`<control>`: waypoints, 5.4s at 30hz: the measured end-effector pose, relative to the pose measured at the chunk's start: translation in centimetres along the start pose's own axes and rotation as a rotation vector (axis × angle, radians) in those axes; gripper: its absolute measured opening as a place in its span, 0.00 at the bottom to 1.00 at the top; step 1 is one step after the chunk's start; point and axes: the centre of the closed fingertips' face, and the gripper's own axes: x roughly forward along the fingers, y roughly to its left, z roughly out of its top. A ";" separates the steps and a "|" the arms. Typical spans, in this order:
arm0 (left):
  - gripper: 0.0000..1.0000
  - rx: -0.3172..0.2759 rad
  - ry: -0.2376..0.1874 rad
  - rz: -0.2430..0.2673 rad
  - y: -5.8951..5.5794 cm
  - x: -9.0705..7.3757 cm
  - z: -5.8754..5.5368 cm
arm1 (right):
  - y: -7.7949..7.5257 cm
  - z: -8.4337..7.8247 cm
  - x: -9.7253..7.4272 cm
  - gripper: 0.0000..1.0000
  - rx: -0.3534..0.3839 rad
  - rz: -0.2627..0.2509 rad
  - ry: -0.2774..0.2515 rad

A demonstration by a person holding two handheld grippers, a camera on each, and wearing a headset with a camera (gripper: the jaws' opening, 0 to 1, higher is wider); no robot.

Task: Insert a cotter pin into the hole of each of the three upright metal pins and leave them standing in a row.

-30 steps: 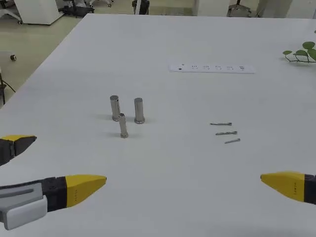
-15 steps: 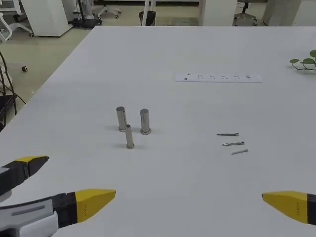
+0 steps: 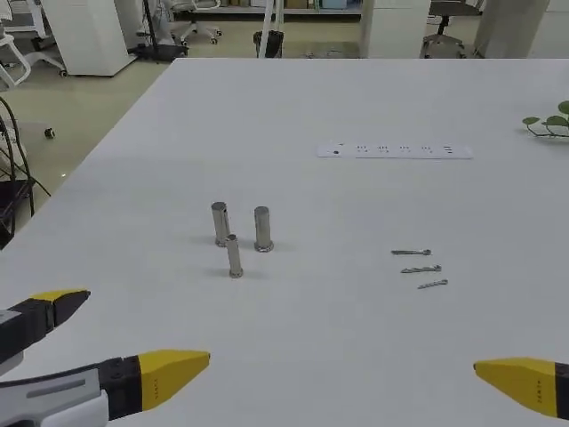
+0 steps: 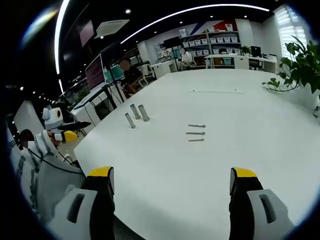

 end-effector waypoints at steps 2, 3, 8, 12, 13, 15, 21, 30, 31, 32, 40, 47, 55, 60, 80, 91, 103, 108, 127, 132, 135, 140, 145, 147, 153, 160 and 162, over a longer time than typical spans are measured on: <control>0.99 0.004 -0.002 0.001 0.0 0.0 0.1 | 0.1 0.0 0.1 0.95 -0.002 0.003 0.003; 0.99 0.008 -0.003 0.003 0.1 0.0 0.1 | 0.2 -0.1 0.1 0.95 -0.003 0.007 0.008; 0.99 0.019 0.002 0.006 0.3 0.1 0.1 | 0.3 -0.6 0.4 0.94 -0.010 0.012 0.038; 0.99 0.020 0.003 0.012 0.8 0.3 0.2 | 0.2 -0.8 0.4 0.94 -0.012 0.012 0.045; 0.99 0.017 0.003 0.013 1.0 0.4 0.3 | 0.2 -0.8 0.4 0.94 -0.012 0.011 0.044; 0.98 0.011 -0.001 0.010 1.1 0.6 0.4 | 0.0 -0.6 0.3 0.93 -0.021 -0.001 0.037; 0.98 0.019 0.015 -0.012 0.9 1.6 0.4 | -0.1 0.0 -0.2 0.93 -0.044 -0.015 0.049; 0.98 0.070 0.056 -0.052 0.6 2.9 0.5 | -0.1 0.3 -0.3 0.93 -0.037 -0.025 0.044; 0.98 0.072 0.055 -0.058 0.5 3.0 0.6 | -0.1 0.3 -0.2 0.93 -0.037 -0.023 0.042; 0.98 0.074 0.056 -0.062 0.5 3.1 0.7 | 0.0 0.3 -0.2 0.92 -0.039 -0.023 0.042; 0.98 0.093 0.064 -0.069 0.9 3.7 1.1 | 0.2 0.1 0.0 0.92 -0.045 -0.023 0.053; 0.97 0.106 0.064 -0.060 1.9 4.0 1.7 | 0.2 0.1 0.0 0.92 -0.047 -0.025 0.056; 0.96 0.121 0.062 -0.048 3.1 4.4 2.8 | 0.1 -0.1 -0.1 0.92 -0.037 -0.031 0.056; 0.95 0.105 0.041 -0.026 4.0 4.8 3.9 | 0.0 -0.4 0.1 0.92 -0.016 -0.028 0.050; 0.86 0.159 0.042 -0.009 7.6 8.0 6.4 | -0.2 -0.7 0.4 0.91 -0.029 -0.025 0.054; 0.81 0.100 -0.025 -0.019 8.9 10.8 9.5 | 0.1 -1.1 1.4 0.91 -0.073 -0.015 0.106; 0.69 0.105 0.004 0.000 9.3 13.2 8.8 | -0.2 -1.1 2.0 0.90 -0.088 -0.031 0.120; 0.62 0.130 0.026 -0.004 9.3 14.4 8.1 | -0.4 -0.8 2.1 0.90 -0.102 -0.035 0.110; 0.40 0.170 0.098 -0.016 9.1 16.9 5.3 | -1.0 -0.8 1.7 0.87 -0.100 -0.046 0.101; 0.35 0.162 0.118 -0.016 9.0 17.2 4.5 | -0.9 -0.8 1.7 0.86 -0.092 -0.042 0.101; 0.33 0.165 0.121 -0.008 9.1 17.4 4.1 | -0.7 -1.0 2.0 0.86 -0.093 -0.033 0.109; 0.29 0.165 0.143 -0.002 9.1 17.7 3.5 | -0.6 -1.0 2.5 0.86 -0.094 -0.021 0.113; 0.21 0.151 0.120 -0.001 9.0 18.2 3.5 | -0.5 -1.0 2.6 0.86 -0.093 -0.019 0.112; 0.16 0.154 0.116 0.008 9.0 18.4 3.4 | -0.5 -1.0 2.6 0.86 -0.092 -0.018 0.115; 0.11 0.150 0.122 0.008 8.4 18.9 2.9 | -0.9 -1.7 2.6 0.86 -0.074 -0.022 0.134; 0.10 0.178 0.111 0.002 9.1 19.5 3.1 | -1.1 -1.6 2.5 0.85 -0.063 -0.026 0.127; 0.10 0.237 0.100 0.005 9.3 19.5 3.3 | -1.1 -1.6 2.5 0.85 -0.063 -0.025 0.128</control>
